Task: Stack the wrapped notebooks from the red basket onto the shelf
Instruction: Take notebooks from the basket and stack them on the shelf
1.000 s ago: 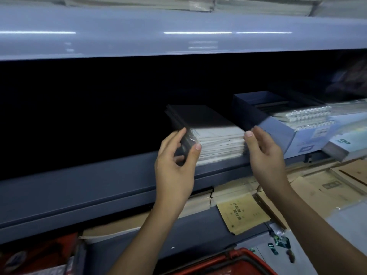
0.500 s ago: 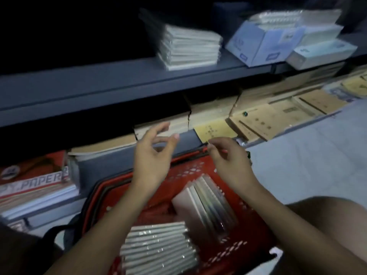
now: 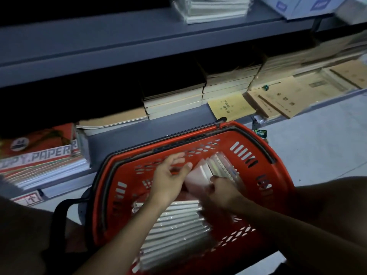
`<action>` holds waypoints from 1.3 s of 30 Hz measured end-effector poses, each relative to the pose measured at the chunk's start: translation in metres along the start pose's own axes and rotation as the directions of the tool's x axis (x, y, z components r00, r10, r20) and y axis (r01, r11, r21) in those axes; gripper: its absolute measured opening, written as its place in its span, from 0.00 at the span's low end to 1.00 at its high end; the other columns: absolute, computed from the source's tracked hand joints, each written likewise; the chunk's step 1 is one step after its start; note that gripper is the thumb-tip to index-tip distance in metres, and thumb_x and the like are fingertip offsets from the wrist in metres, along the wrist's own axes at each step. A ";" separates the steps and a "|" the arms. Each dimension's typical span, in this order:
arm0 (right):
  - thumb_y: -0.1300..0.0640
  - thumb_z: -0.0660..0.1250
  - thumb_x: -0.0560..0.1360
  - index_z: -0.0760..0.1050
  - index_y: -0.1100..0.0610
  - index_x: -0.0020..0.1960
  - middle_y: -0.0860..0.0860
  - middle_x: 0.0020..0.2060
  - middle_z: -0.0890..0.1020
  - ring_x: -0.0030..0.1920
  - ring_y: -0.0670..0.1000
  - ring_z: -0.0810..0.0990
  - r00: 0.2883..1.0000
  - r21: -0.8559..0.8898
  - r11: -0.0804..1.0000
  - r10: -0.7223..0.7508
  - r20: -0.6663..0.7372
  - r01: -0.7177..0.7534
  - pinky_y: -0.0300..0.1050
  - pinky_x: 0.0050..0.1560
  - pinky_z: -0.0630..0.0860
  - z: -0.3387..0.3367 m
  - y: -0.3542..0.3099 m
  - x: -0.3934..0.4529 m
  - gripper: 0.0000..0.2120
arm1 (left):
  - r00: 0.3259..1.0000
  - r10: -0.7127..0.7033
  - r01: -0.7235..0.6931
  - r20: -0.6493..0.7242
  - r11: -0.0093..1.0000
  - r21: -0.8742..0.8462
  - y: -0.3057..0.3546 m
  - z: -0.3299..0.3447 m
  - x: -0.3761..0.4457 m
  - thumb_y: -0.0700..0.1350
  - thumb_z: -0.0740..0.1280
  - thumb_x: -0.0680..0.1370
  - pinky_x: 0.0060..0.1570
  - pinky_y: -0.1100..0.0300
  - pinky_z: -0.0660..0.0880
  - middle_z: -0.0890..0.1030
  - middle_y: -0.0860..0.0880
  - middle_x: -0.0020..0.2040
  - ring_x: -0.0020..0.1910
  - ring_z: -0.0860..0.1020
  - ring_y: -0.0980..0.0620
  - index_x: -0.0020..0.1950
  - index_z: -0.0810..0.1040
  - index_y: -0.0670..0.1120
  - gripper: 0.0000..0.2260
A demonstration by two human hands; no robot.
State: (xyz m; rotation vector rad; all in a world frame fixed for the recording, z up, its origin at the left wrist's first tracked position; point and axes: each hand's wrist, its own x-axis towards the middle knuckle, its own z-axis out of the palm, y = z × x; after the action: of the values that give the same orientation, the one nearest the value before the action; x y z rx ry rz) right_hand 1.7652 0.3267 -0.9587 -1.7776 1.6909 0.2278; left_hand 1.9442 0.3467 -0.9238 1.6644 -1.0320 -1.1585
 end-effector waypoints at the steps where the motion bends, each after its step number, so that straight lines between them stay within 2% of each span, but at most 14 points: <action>1: 0.49 0.63 0.78 0.76 0.61 0.59 0.59 0.53 0.84 0.55 0.59 0.82 1.000 -0.011 1.000 0.012 -0.002 -0.012 0.48 0.54 0.76 0.001 -0.004 0.002 0.17 | 1.000 -0.011 0.011 -0.006 1.000 -0.003 -0.004 0.000 0.003 0.45 0.75 0.74 0.58 0.47 0.79 0.85 0.54 0.52 0.54 0.82 0.56 0.52 0.79 0.63 0.13; 5: 0.52 0.65 0.78 0.74 0.61 0.60 0.60 0.56 0.82 0.57 0.61 0.81 0.994 -0.233 0.970 -0.045 0.102 0.068 0.51 0.57 0.75 -0.004 -0.018 -0.004 0.15 | 0.997 -0.073 0.073 -0.023 0.997 -0.036 -0.017 0.002 0.012 0.45 0.74 0.75 0.58 0.42 0.79 0.85 0.55 0.51 0.53 0.83 0.55 0.51 0.79 0.62 0.12; 9: 0.50 0.69 0.76 0.69 0.57 0.70 0.61 0.60 0.80 0.61 0.61 0.79 0.966 -0.371 0.914 -0.069 0.249 0.161 0.52 0.59 0.76 -0.007 -0.028 -0.024 0.25 | 0.993 -0.122 0.122 -0.002 0.992 -0.020 -0.025 0.005 0.014 0.46 0.75 0.75 0.58 0.43 0.79 0.85 0.56 0.51 0.53 0.83 0.54 0.51 0.79 0.62 0.12; 11: 0.51 0.69 0.76 0.71 0.56 0.69 0.61 0.59 0.81 0.60 0.61 0.80 0.976 -0.328 0.936 -0.060 0.209 0.128 0.51 0.57 0.77 -0.006 -0.028 -0.025 0.23 | 0.993 -0.116 0.116 0.007 0.993 -0.014 -0.026 0.006 0.017 0.44 0.75 0.75 0.58 0.44 0.79 0.85 0.55 0.52 0.53 0.83 0.54 0.54 0.80 0.59 0.13; 15: 0.53 0.64 0.76 0.78 0.57 0.52 0.59 0.51 0.84 0.53 0.60 0.83 0.998 -0.108 0.994 0.029 0.055 -0.023 0.47 0.49 0.76 -0.016 -0.014 -0.006 0.10 | 0.994 -0.105 0.106 0.043 0.994 -0.012 -0.021 0.004 0.020 0.38 0.73 0.76 0.61 0.53 0.77 0.84 0.48 0.55 0.53 0.81 0.53 0.60 0.79 0.52 0.16; 18: 0.56 0.61 0.79 0.74 0.55 0.50 0.58 0.50 0.83 0.54 0.59 0.81 0.995 -0.111 0.991 -0.064 0.079 0.073 0.43 0.45 0.71 -0.035 -0.003 -0.005 0.04 | 0.990 -0.129 0.133 0.060 0.989 -0.059 -0.012 0.002 0.018 0.36 0.72 0.76 0.60 0.54 0.78 0.84 0.46 0.57 0.55 0.81 0.51 0.61 0.79 0.51 0.16; 20: 0.55 0.60 0.82 0.77 0.56 0.54 0.59 0.51 0.84 0.56 0.60 0.80 0.987 -0.116 0.980 -0.157 0.033 0.160 0.47 0.49 0.72 -0.053 0.001 -0.010 0.09 | 0.987 -0.145 0.151 0.067 0.985 -0.086 -0.005 0.000 0.016 0.35 0.71 0.76 0.60 0.51 0.79 0.84 0.46 0.57 0.54 0.82 0.50 0.59 0.79 0.52 0.16; 22: 0.54 0.58 0.83 0.79 0.57 0.55 0.55 0.44 0.84 0.50 0.60 0.81 0.975 -0.109 0.971 -0.218 -0.042 0.213 0.47 0.48 0.73 -0.077 0.003 -0.020 0.11 | 0.987 -0.143 0.150 0.075 0.983 -0.101 0.001 -0.003 0.014 0.35 0.71 0.76 0.59 0.52 0.79 0.84 0.47 0.57 0.51 0.82 0.52 0.56 0.78 0.54 0.16; 25: 0.54 0.59 0.84 0.81 0.56 0.55 0.44 0.37 0.80 0.43 0.52 0.77 0.961 -0.012 0.963 -0.269 -0.071 0.269 0.45 0.46 0.71 -0.117 0.007 -0.042 0.12 | 0.991 -0.115 0.122 0.066 0.986 -0.114 0.008 -0.009 0.008 0.35 0.72 0.76 0.57 0.52 0.79 0.84 0.45 0.56 0.51 0.81 0.52 0.55 0.79 0.54 0.15; 27: 0.53 0.60 0.83 0.82 0.51 0.54 0.50 0.41 0.84 0.44 0.52 0.81 0.948 0.129 0.945 -0.283 -0.143 0.301 0.47 0.49 0.75 -0.143 0.005 -0.061 0.11 | 0.995 -0.085 0.091 0.059 0.990 -0.109 0.011 -0.012 0.003 0.35 0.72 0.76 0.57 0.51 0.79 0.84 0.43 0.56 0.51 0.81 0.50 0.56 0.80 0.50 0.13; 31: 0.54 0.60 0.83 0.83 0.50 0.55 0.46 0.45 0.87 0.46 0.45 0.85 0.939 0.521 0.786 -0.225 -0.259 0.332 0.39 0.48 0.79 -0.175 -0.004 -0.091 0.12 | 0.996 -0.058 0.069 0.063 0.980 -0.189 0.031 -0.019 -0.008 0.44 0.73 0.76 0.58 0.44 0.79 0.86 0.50 0.51 0.55 0.83 0.48 0.64 0.78 0.53 0.17; 33: 0.54 0.61 0.83 0.83 0.51 0.55 0.48 0.46 0.88 0.46 0.47 0.86 0.937 0.624 0.706 -0.184 -0.295 0.335 0.42 0.48 0.80 -0.177 -0.012 -0.097 0.12 | 0.995 -0.062 0.084 0.075 0.940 -0.331 0.048 -0.026 -0.014 0.43 0.73 0.76 0.58 0.45 0.79 0.86 0.48 0.52 0.55 0.84 0.47 0.70 0.72 0.53 0.24; 35: 0.56 0.61 0.83 0.84 0.53 0.55 0.49 0.47 0.88 0.47 0.47 0.86 0.926 0.720 0.593 -0.135 -0.353 0.361 0.42 0.48 0.79 -0.173 -0.021 -0.098 0.12 | 0.993 -0.033 0.081 0.112 0.885 -0.459 0.071 -0.032 -0.024 0.39 0.71 0.77 0.54 0.46 0.80 0.86 0.44 0.54 0.52 0.85 0.45 0.71 0.70 0.48 0.23; 39: 0.57 0.61 0.83 0.85 0.53 0.53 0.53 0.50 0.87 0.53 0.55 0.86 0.899 0.834 0.359 -0.038 -0.436 0.419 0.51 0.55 0.81 -0.176 -0.045 -0.104 0.13 | 0.972 0.143 -0.055 0.184 0.910 -0.411 0.114 -0.041 -0.050 0.40 0.70 0.76 0.44 0.47 0.83 0.87 0.45 0.52 0.49 0.85 0.44 0.67 0.73 0.48 0.19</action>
State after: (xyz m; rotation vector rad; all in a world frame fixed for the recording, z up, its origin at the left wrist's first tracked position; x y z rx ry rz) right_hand 1.7377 0.3105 -0.7515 -1.1243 1.2615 -1.0690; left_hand 1.9536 0.3656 -0.7946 1.1694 -0.9164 -1.3941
